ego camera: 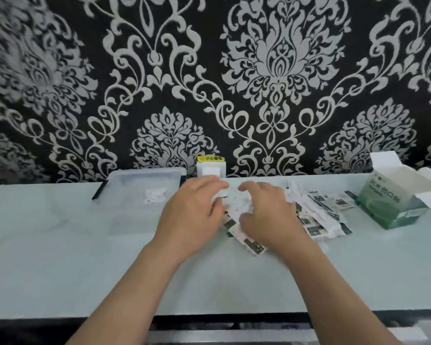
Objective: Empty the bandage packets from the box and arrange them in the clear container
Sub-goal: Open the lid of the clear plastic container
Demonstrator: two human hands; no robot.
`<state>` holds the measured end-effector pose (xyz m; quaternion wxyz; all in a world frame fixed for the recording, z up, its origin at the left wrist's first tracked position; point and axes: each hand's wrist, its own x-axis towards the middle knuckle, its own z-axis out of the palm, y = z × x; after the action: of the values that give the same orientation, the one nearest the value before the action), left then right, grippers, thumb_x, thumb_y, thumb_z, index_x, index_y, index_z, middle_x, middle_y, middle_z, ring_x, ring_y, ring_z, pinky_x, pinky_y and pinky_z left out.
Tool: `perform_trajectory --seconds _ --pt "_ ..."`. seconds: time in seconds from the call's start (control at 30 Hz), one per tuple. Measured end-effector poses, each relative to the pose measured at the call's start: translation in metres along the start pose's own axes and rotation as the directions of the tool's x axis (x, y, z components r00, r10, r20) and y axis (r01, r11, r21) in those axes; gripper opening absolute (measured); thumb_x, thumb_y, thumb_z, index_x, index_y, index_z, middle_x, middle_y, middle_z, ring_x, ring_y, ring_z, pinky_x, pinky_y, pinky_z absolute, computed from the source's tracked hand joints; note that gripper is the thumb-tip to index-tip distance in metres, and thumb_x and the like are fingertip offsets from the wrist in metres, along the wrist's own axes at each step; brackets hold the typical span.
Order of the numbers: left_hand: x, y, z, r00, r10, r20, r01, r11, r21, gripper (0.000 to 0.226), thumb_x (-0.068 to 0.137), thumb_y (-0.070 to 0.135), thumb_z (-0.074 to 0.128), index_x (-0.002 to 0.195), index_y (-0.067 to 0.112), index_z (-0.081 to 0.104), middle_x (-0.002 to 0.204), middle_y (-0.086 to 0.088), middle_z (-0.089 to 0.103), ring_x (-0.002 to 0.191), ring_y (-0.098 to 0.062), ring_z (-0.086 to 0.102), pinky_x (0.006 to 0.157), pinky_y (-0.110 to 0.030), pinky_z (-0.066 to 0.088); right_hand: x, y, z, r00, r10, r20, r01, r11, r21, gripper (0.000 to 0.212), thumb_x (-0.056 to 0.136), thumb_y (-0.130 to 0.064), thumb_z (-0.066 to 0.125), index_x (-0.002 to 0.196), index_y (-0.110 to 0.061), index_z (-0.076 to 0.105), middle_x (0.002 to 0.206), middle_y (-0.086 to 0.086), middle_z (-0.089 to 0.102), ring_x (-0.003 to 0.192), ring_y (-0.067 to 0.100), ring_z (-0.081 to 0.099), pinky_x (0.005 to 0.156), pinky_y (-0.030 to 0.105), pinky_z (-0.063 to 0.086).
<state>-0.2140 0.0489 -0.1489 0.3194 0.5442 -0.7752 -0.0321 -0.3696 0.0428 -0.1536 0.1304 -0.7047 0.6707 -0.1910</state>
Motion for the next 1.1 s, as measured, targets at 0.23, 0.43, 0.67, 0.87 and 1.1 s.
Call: perform_trajectory --seconds 0.23,0.43,0.67,0.87,1.1 --pt "-0.008 -0.110 -0.060 0.782 -0.603 -0.159 0.619 0.781 0.081 0.046 0.097 0.021 0.041 0.143 0.015 0.044 0.144 -0.014 0.047 0.131 -0.035 0.039 0.108 -0.043 0.030 0.017 -0.080 0.048 0.985 -0.096 0.142 -0.036 0.692 0.721 0.051 0.094 -0.031 0.055 0.142 -0.034 0.039 0.132 -0.005 0.051 0.115 0.014 0.055 0.095 0.031 0.045" --pt "-0.014 -0.133 -0.074 0.714 -0.687 -0.135 0.692 0.721 -0.014 0.022 0.093 0.034 0.050 0.113 0.028 0.057 0.079 -0.005 0.070 0.078 -0.026 0.062 0.077 -0.039 0.050 0.039 -0.091 0.058 0.990 0.118 -0.081 -0.053 0.829 0.557 0.032 0.091 -0.033 0.059 0.121 -0.021 0.057 0.094 -0.004 0.071 0.088 0.019 0.065 0.082 0.039 0.053" --pt "-0.014 -0.149 -0.071 0.684 -0.708 -0.175 0.709 0.702 -0.072 0.035 0.095 0.012 0.039 0.120 0.023 0.061 0.111 -0.008 0.066 0.096 -0.030 0.060 0.080 -0.037 0.045 0.048 -0.082 0.060 0.969 0.213 -0.122 -0.119 0.843 0.525 0.034 0.091 -0.012 0.046 0.118 -0.017 0.066 0.103 0.006 0.071 0.081 0.026 0.066 0.085 0.042 0.053" --pt "-0.016 -0.152 -0.075 0.744 -0.635 -0.206 0.657 0.752 0.057 0.023 0.087 0.015 0.043 0.075 0.024 0.060 0.070 0.002 0.062 0.076 -0.028 0.055 0.062 -0.036 0.045 0.048 -0.079 0.055 0.972 0.113 -0.205 -0.006 0.888 0.459 0.025 0.091 -0.013 0.047 0.076 -0.019 0.066 0.073 0.000 0.062 0.070 0.023 0.055 0.062 0.032 0.044" --pt "-0.019 -0.142 -0.078 0.806 -0.575 -0.140 0.590 0.798 0.123 0.029 0.085 0.011 0.042 0.056 0.007 0.043 0.053 -0.009 0.045 0.057 -0.030 0.043 0.049 -0.032 0.031 0.041 -0.085 0.051 0.986 0.049 -0.158 0.012 0.931 0.364 0.044 0.087 -0.014 0.050 0.048 -0.016 0.030 0.043 -0.002 0.029 0.048 0.017 0.028 0.047 0.031 0.027"
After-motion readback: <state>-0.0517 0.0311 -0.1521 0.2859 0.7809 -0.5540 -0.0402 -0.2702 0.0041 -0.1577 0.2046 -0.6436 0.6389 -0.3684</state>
